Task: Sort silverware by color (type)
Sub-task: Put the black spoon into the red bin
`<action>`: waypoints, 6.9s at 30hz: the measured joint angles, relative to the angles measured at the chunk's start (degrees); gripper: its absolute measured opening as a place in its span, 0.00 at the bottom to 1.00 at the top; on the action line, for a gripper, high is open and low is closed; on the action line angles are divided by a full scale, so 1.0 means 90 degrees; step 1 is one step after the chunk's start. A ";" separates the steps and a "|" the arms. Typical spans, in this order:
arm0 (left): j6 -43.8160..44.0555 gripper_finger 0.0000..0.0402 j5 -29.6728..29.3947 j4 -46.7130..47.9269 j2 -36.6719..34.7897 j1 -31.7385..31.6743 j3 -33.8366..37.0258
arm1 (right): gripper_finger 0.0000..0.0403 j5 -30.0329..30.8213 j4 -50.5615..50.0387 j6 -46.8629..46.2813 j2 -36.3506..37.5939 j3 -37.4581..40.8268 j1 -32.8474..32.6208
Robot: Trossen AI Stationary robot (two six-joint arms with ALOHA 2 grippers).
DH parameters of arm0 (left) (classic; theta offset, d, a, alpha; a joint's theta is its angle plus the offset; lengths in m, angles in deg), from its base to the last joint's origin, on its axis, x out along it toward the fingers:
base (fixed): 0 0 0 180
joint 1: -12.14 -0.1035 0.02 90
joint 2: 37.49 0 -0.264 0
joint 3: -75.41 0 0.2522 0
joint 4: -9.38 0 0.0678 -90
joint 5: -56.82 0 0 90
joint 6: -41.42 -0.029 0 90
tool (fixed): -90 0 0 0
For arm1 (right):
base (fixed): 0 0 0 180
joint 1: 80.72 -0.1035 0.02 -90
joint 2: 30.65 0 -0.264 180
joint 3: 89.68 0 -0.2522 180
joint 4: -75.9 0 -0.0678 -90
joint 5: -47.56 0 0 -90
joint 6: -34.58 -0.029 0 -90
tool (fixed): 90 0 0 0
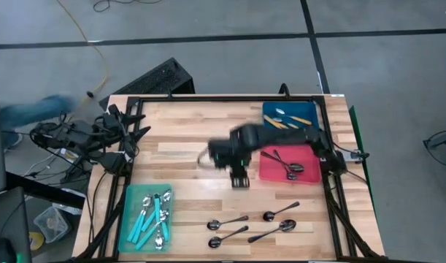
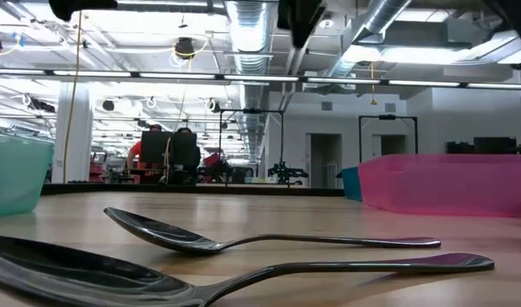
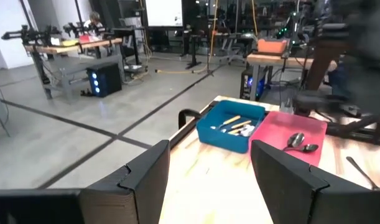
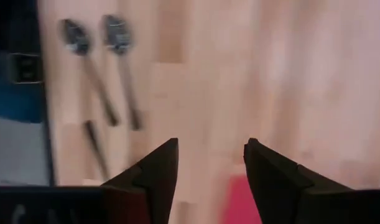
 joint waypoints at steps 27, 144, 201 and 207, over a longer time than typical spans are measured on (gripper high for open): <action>0.0324 0.53 0.0284 -0.0107 0.0000 0.0002 0.0448 | 0.45 0.1177 0.0873 -0.4275 0.0359 0.2796 -0.3939; 0.0295 0.53 0.0278 -0.0188 -0.0002 0.0002 0.0491 | 0.40 0.1861 0.4103 -0.7989 0.4944 1.0223 -0.4783; 0.0275 0.53 0.0299 -0.0071 -0.0001 0.0002 0.0488 | 0.05 0.2148 0.4648 -0.6064 0.4530 0.9447 -0.3590; 0.0275 0.53 0.0297 -0.0085 -0.0002 0.0002 0.0488 | 0.05 0.3391 0.4594 -0.5133 0.4833 0.8836 -0.3264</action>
